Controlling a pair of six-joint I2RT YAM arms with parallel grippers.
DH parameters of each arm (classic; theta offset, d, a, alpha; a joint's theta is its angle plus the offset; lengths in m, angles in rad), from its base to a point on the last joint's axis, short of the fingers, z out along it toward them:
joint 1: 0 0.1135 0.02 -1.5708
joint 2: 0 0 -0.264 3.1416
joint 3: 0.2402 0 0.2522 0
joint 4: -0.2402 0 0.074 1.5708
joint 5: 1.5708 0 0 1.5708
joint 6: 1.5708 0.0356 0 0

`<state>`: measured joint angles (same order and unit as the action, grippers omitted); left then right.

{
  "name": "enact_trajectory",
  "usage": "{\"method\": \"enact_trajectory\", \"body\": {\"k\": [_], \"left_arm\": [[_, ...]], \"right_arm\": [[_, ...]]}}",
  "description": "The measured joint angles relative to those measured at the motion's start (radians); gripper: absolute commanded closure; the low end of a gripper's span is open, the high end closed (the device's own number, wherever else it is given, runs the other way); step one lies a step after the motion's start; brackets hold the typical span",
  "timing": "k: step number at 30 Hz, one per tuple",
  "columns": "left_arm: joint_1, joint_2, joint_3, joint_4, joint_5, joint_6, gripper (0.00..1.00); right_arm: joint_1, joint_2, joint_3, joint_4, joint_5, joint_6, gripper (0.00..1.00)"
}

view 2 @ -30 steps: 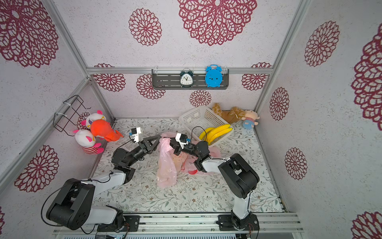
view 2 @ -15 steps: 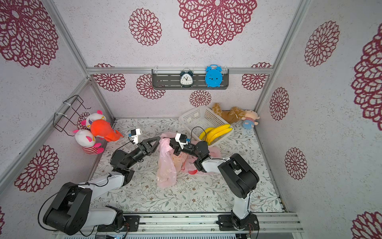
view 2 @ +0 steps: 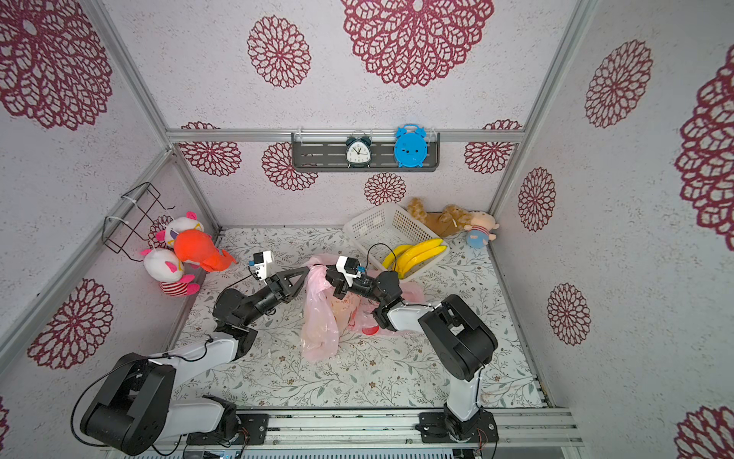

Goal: Place the banana into a plastic bag & tie a knot
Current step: Cross the plastic bag at the center of the board.

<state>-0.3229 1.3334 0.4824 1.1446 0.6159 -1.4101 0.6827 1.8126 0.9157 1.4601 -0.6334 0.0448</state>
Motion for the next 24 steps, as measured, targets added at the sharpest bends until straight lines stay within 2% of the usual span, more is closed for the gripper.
{"method": "enact_trajectory", "body": {"k": [5, 9, 14, 21, 24], "left_arm": [[0.000, 0.000, 0.012, -0.003, -0.001, 0.000, 0.84], [0.000, -0.002, 0.012, -0.023, -0.002, 0.008, 1.00], [0.000, -0.037, 0.011, -0.079, -0.015, 0.012, 1.00], [0.000, -0.106, 0.008, -0.180, -0.051, 0.030, 1.00], [0.000, -0.140, 0.008, -0.233, -0.066, 0.049, 1.00]], "right_arm": [[0.000, 0.000, 0.000, 0.001, 0.000, 0.000, 1.00], [0.000, 0.003, 0.000, 0.001, 0.000, 0.000, 1.00], [0.002, 0.007, 0.000, 0.001, -0.002, 0.001, 0.99], [0.004, -0.002, -0.023, -0.031, 0.020, 0.024, 0.66], [0.003, -0.024, -0.063, -0.080, 0.042, 0.034, 0.57]]}}
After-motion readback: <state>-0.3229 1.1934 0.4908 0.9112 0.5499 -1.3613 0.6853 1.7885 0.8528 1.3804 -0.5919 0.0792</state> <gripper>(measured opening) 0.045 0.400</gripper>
